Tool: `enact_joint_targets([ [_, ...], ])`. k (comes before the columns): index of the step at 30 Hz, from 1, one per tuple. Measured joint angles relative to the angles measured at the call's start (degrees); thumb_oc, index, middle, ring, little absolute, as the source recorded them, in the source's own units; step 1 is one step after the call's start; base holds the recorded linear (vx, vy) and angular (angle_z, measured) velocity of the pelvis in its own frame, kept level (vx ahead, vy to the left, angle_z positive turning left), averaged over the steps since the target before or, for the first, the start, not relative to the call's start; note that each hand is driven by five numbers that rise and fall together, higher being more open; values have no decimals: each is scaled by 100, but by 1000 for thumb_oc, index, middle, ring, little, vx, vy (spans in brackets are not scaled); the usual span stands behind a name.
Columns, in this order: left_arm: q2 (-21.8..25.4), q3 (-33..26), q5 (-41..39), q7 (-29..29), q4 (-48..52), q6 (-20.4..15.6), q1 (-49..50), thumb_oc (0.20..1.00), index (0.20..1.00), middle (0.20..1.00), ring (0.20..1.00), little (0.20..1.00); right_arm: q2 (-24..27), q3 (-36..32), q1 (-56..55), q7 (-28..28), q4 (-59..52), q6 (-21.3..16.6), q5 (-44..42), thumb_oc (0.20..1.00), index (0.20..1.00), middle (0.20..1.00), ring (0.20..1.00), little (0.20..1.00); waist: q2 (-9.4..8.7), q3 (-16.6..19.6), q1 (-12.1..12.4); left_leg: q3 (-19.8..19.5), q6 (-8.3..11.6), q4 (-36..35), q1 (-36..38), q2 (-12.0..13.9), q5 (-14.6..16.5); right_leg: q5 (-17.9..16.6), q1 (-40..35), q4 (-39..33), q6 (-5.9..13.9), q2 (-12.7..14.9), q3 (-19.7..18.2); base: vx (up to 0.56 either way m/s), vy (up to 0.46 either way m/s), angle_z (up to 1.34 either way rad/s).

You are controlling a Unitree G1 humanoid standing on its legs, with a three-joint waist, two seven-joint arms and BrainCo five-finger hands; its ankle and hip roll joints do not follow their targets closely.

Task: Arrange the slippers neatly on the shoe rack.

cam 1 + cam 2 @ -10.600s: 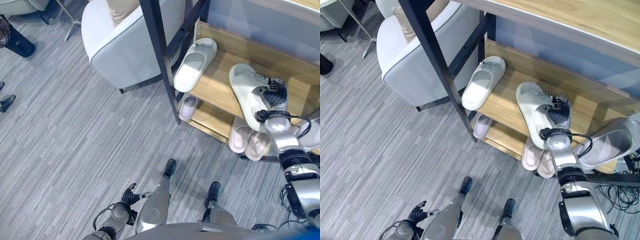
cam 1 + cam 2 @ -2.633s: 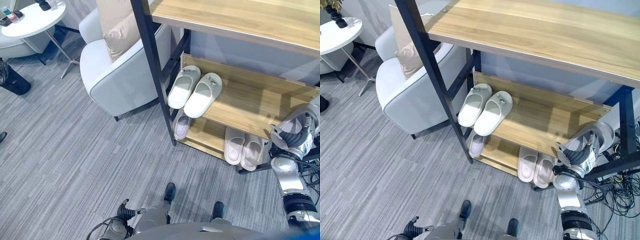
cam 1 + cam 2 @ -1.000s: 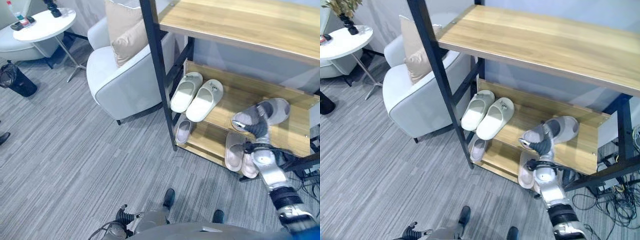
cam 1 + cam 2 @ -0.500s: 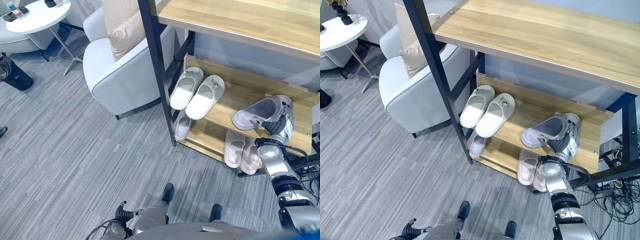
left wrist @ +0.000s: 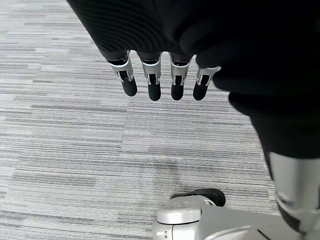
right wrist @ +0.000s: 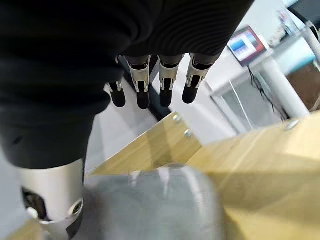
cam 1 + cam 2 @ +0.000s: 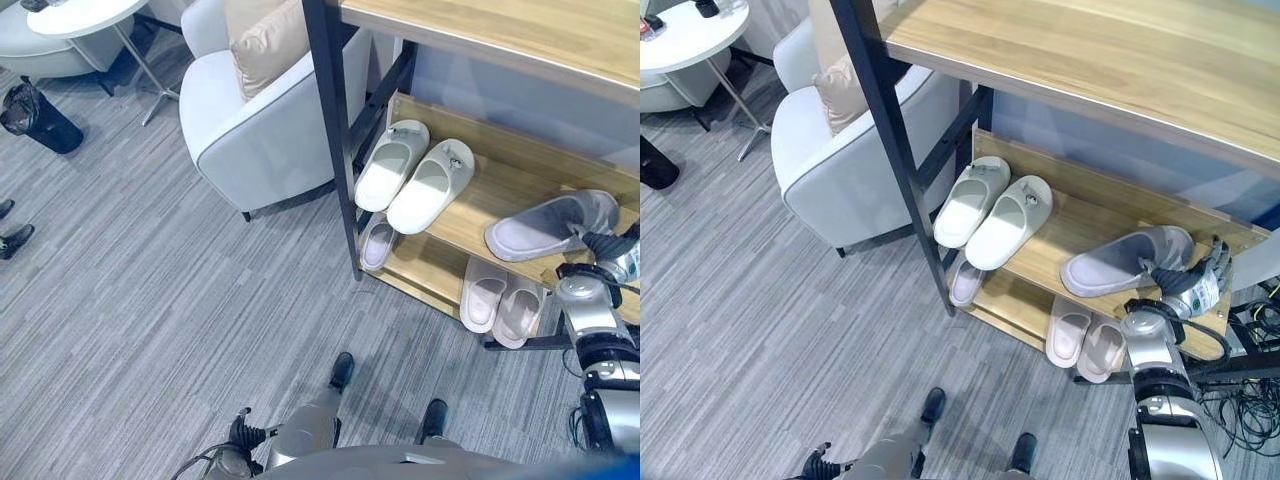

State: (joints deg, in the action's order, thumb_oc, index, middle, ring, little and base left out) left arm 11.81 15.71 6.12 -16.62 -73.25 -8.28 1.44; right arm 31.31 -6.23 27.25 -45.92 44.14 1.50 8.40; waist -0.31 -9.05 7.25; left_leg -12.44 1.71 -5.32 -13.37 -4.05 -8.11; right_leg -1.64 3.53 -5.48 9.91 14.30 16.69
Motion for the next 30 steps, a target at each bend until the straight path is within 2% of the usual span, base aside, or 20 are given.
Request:
enact_joint_targets([
  [7, 23, -2, -55, 3, -10, 15, -22, 1000, 1000, 1000, 1000, 1000, -112, 68, 206, 221, 80, -87, -596, 1000, 1000, 1000, 1000, 1000, -64, -210, 8, -51, -2, 1, -141, -6, -3, 9, 110, 12, 3, -2, 50, -2, 6, 3],
  [8, 34, -3, -55, 3, -9, 15, -26, 1000, 1000, 1000, 1000, 1000, -112, 73, 208, 250, 80, -86, -598, 940, 940, 940, 940, 940, -84, -222, 1, -50, -2, 1, -141, -3, -3, 10, 111, 12, 3, -3, 58, 0, 0, 0],
  [9, 50, -4, -97, 4, -10, 14, -27, 1000, 1000, 1000, 1000, 1000, -111, 80, 208, 308, 81, -78, -597, 617, 617, 617, 617, 617, -115, -240, -7, -50, -2, 1, -141, 0, -3, 10, 111, 12, 2, -6, 74, 0, 0, 0],
  [10, 53, -5, -110, 2, -10, 16, -27, 1000, 1000, 1000, 1000, 1000, -109, 79, 208, 310, 82, -70, -596, 200, 200, 200, 200, 200, -132, -250, -7, -50, -1, 1, -141, 0, -3, 10, 110, 12, 2, -7, 75, 0, 0, 0],
  [14, 83, -4, -124, 3, -6, 16, -32, 1000, 1000, 1000, 1000, 1000, 121, 75, 213, 357, 247, 14, -521, 200, 200, 200, 200, 200, -184, -274, -6, -73, 4, 1, -144, -1, -9, 10, 88, 12, 2, -11, 111, 9, -6, 4],
  [22, 82, -15, -107, -1, 0, 17, -67, 1000, 1000, 1000, 1000, 1000, 24, 94, 21, 254, 139, 130, 22, 200, 200, 200, 200, 200, -182, -262, -18, -75, 4, 1, -71, -4, -9, 12, 9, 12, -1, -5, 120, 0, 0, 0],
  [25, 80, -19, -102, -3, 5, 16, -70, 1000, 1000, 1000, 1000, 1000, -110, 90, -179, 304, -248, 136, 21, 200, 200, 200, 200, 200, -168, -234, -41, -75, 14, 1, -54, 5, -17, 9, -8, 13, -6, -15, 118, 0, 0, 0],
  [27, 69, -119, -96, 0, -1, 25, -59, 1000, 1000, 1000, 1000, 1000, -215, 136, -412, 325, -917, 123, 32, 200, 200, 200, 200, 200, -167, -227, -65, -70, 14, 1, -9, 2, -19, 5, -45, 14, -5, -9, 115, 0, 0, 0],
  [30, 29, -257, -100, 14, 1, 22, -47, 1000, 1000, 1000, 1000, 1000, -218, 246, -685, 452, -1411, -128, 211, 200, 200, 200, 200, 200, -197, -121, -48, -64, 27, 0, 134, 5, -6, 17, -184, 13, -12, -8, 119, 12, -4, 0],
])
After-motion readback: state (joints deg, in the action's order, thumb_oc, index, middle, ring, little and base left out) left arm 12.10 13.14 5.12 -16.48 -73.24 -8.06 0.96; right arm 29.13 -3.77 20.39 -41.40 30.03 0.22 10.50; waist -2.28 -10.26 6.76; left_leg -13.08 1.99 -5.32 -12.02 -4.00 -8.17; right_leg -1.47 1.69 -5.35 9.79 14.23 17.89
